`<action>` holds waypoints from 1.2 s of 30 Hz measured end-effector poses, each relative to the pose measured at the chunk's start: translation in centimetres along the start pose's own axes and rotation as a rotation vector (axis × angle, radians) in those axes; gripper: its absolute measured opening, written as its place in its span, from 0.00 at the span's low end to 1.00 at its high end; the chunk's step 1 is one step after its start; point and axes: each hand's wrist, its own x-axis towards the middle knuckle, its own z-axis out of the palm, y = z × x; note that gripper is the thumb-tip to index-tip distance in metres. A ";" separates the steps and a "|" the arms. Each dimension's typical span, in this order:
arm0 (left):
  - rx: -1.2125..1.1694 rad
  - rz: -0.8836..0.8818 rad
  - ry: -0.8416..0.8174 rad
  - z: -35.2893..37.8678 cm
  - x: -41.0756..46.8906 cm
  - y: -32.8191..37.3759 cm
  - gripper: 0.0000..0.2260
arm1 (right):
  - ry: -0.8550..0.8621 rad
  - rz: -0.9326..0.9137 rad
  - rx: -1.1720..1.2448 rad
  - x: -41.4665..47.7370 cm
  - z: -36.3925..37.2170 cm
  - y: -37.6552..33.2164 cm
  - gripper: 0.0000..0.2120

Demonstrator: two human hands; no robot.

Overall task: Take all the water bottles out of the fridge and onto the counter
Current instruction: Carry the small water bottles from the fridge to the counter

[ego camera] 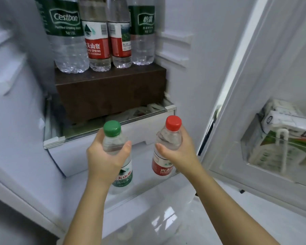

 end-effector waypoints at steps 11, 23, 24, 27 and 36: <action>-0.079 0.082 -0.192 5.3 -8.8 8.0 0.11 | 0.064 -0.038 0.016 -10.9 -9.8 -3.6 0.17; -0.224 0.067 -0.530 16.5 -25.8 16.0 0.12 | 0.425 0.036 -0.076 -30.3 -25.6 -7.1 0.15; -0.234 0.071 -0.563 17.5 -27.3 16.7 0.12 | 0.459 0.046 -0.084 -32.0 -26.7 -7.3 0.15; -0.268 0.094 -0.669 20.7 -31.0 19.0 0.13 | 0.568 0.093 -0.116 -36.6 -30.1 -7.7 0.18; -0.383 0.131 -0.992 31.6 -39.4 24.6 0.12 | 0.884 0.249 -0.218 -48.2 -39.7 -9.4 0.21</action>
